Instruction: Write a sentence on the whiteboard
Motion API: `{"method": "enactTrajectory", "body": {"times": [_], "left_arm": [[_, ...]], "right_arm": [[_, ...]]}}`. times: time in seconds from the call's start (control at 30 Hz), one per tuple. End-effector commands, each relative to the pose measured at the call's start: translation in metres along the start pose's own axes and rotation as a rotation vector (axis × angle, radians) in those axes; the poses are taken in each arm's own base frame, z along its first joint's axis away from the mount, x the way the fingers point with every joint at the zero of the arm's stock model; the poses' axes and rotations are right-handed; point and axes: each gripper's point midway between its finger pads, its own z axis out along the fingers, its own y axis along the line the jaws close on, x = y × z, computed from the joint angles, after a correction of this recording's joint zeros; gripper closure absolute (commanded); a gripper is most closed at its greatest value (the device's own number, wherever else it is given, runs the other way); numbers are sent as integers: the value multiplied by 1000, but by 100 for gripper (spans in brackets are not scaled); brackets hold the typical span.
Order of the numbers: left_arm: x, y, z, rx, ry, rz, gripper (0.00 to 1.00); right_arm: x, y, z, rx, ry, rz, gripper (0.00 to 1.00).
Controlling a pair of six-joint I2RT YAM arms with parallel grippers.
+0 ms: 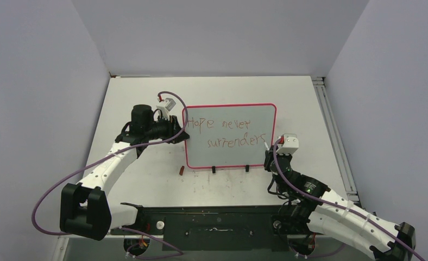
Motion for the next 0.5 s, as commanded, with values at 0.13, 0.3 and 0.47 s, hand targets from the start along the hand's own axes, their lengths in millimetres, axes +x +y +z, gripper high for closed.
{"method": "enactTrajectory", "body": {"times": [0.13,0.3,0.47], "left_arm": [[-10,-11,-5,29,-32,34,70],[-10,-11,-5,28,-31,34,70],[-10,-11,-4,28,-30,33,70]], "right_arm": [[-9,11,-2,-52,-19,-9,95],[-10,16,-2,-71,-20,-20,95],[-11,21,-1,-95,-26,-22,95]]}}
